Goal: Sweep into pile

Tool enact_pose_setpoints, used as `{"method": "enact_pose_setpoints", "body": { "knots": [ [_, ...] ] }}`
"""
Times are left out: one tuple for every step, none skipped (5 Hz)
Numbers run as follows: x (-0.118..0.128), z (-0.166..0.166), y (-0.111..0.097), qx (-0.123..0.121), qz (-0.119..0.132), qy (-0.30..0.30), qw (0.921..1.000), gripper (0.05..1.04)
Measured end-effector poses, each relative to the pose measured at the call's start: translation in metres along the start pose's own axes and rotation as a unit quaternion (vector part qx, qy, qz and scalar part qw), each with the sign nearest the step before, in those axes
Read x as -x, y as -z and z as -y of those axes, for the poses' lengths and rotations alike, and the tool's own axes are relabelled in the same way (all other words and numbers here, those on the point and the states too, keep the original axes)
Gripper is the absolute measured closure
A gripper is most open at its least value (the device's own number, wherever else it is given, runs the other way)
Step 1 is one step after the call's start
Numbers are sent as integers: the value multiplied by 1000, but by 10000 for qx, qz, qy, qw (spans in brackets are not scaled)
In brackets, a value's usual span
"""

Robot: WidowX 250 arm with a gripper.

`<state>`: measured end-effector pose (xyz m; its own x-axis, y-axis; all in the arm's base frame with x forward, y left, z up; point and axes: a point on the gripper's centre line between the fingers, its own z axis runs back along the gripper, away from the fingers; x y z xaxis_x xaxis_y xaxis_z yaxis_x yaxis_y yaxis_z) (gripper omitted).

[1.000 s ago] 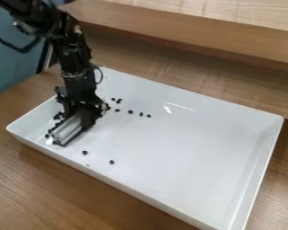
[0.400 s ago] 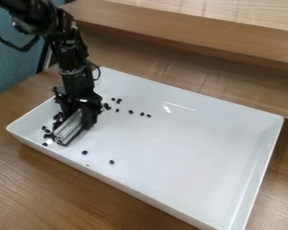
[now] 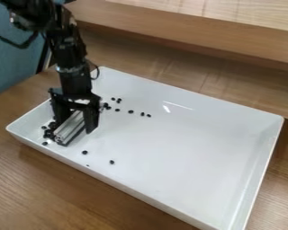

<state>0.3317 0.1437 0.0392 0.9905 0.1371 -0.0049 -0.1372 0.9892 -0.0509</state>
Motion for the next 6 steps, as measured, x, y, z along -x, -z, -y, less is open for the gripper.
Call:
{"method": "enact_pose_setpoints", "body": {
  "knots": [
    [-2, 4, -21, -53, 214, -66, 9997, 83],
    [-4, 6, -40, -72, 335, -115, 9993, 83],
    [-6, 20, -60, -39, 439, 21, 9990, 83],
    [-12, 37, -66, -70, 423, 177, 9989, 83],
    [-15, 63, -64, -148, 365, 525, 9978, 83],
    [-17, 86, -69, -198, 453, 805, 9955, 83]
  ]
}}
